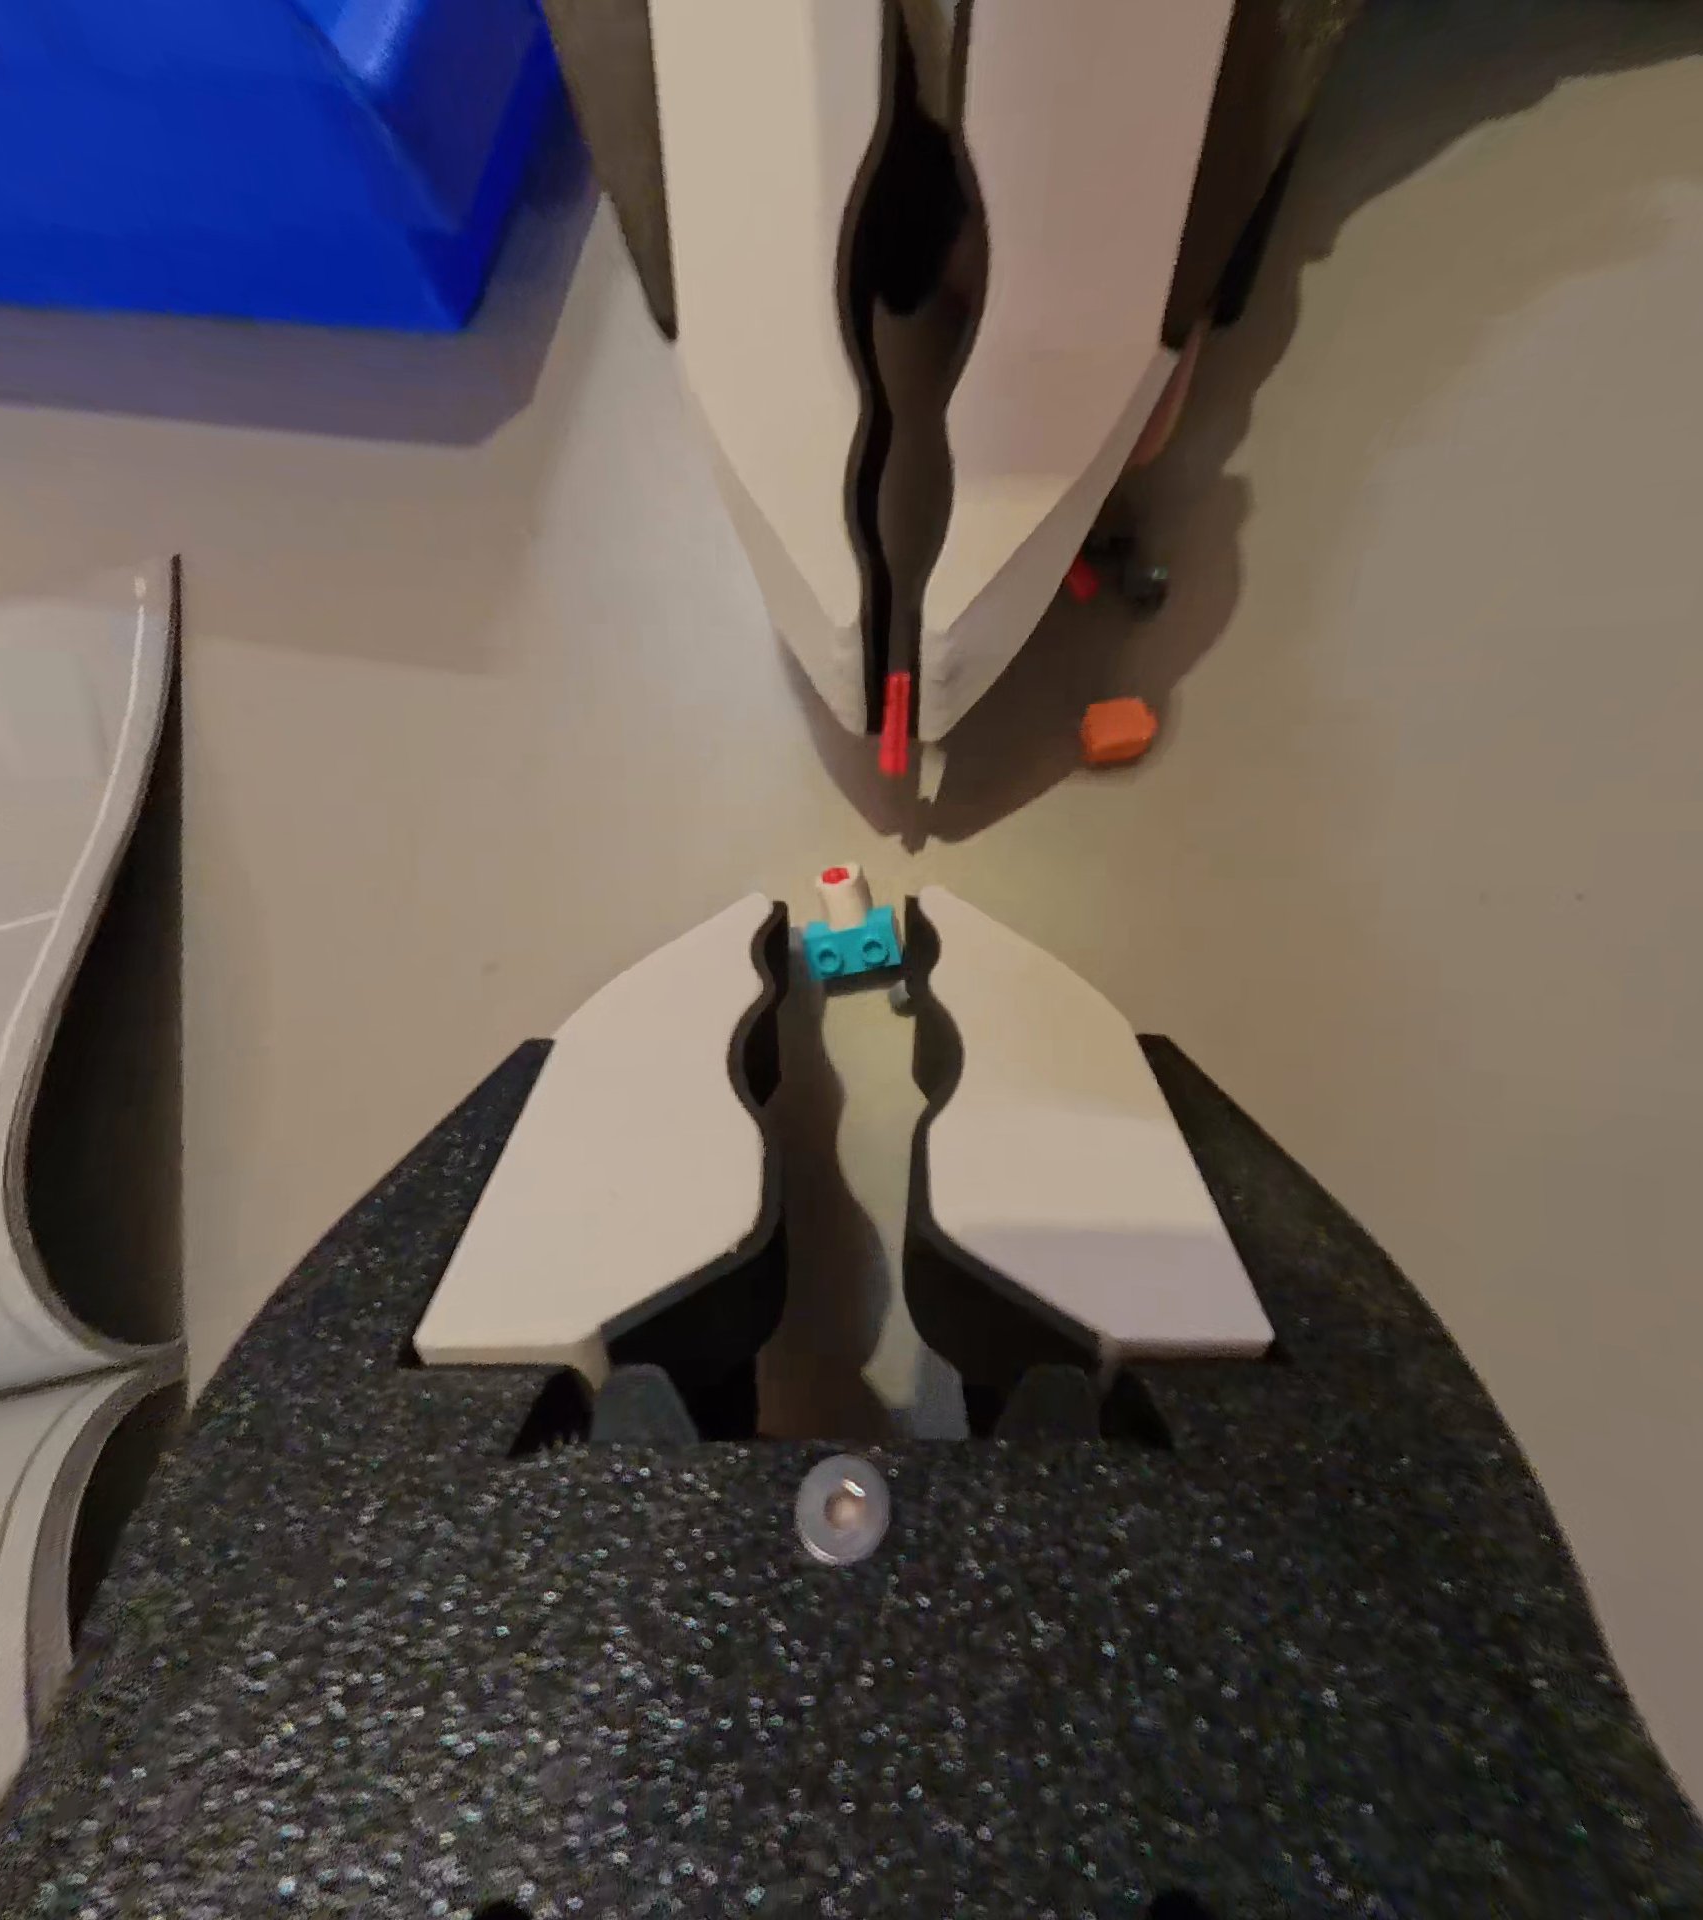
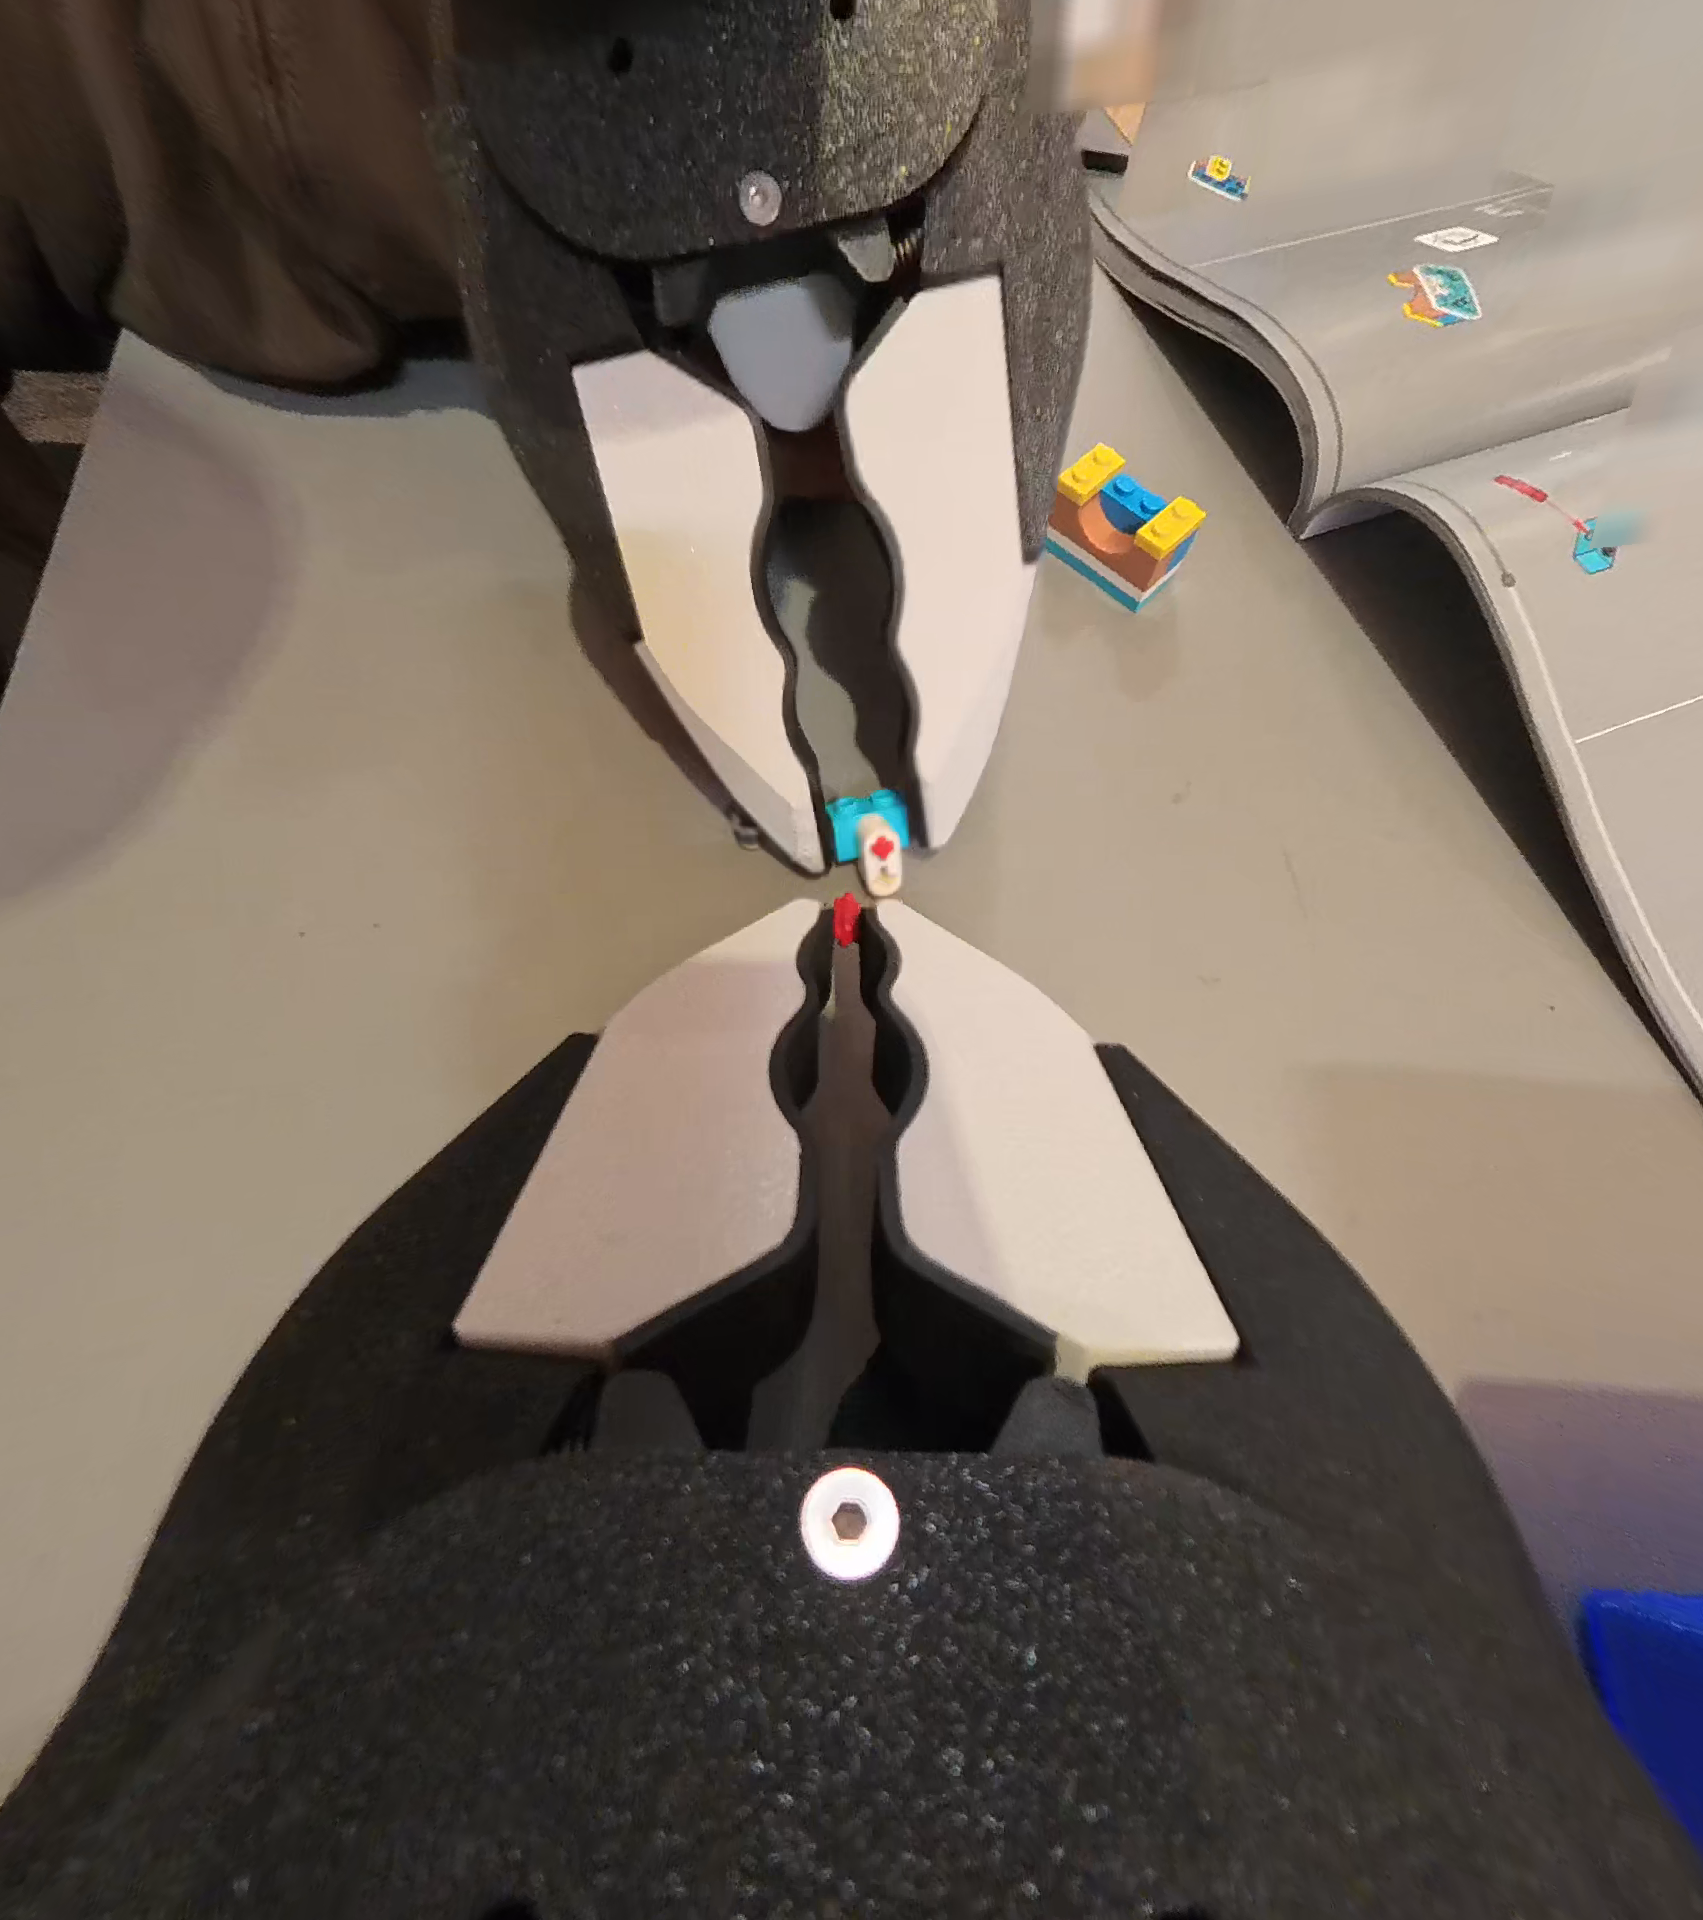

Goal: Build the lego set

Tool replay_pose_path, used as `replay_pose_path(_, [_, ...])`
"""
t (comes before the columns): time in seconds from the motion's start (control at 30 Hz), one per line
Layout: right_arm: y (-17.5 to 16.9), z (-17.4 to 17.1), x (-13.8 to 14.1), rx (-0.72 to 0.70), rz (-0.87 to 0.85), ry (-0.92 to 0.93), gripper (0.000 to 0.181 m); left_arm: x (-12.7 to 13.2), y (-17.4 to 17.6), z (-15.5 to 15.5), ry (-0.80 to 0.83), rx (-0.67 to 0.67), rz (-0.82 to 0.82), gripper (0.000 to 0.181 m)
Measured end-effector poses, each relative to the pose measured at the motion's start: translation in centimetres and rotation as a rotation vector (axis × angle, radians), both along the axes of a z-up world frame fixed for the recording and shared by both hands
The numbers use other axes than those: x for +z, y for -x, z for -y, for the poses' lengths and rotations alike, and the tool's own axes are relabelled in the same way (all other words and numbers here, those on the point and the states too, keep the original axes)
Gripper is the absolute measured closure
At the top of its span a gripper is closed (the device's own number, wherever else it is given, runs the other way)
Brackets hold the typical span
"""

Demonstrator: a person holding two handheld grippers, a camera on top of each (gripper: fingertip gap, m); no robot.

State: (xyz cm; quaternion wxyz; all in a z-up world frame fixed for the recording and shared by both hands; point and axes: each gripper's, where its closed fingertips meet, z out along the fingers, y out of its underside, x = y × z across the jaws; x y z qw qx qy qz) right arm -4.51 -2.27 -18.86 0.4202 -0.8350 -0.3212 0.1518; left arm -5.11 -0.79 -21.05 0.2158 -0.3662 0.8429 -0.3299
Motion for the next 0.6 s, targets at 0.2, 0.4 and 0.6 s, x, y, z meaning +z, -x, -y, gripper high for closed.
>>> replay_pose_path(0.2, [-0.3,-0.1,0.2,-0.012,0.006,-0.007,0.177,1.2,-0.1,-0.4,0.083,0.05,-0.002,0.153])
replay_pose_path(0.4, [-0.3,0.0,0.4,-0.017,0.007,-0.013,0.177,1.0,-0.4,-0.1,0.087,0.074,-0.023,0.165])
replay_pose_path(0.6, [-0.2,0.0,0.4,-0.016,0.009,-0.014,0.177,0.1,-0.4,0.1,0.059,0.077,-0.059,0.173])
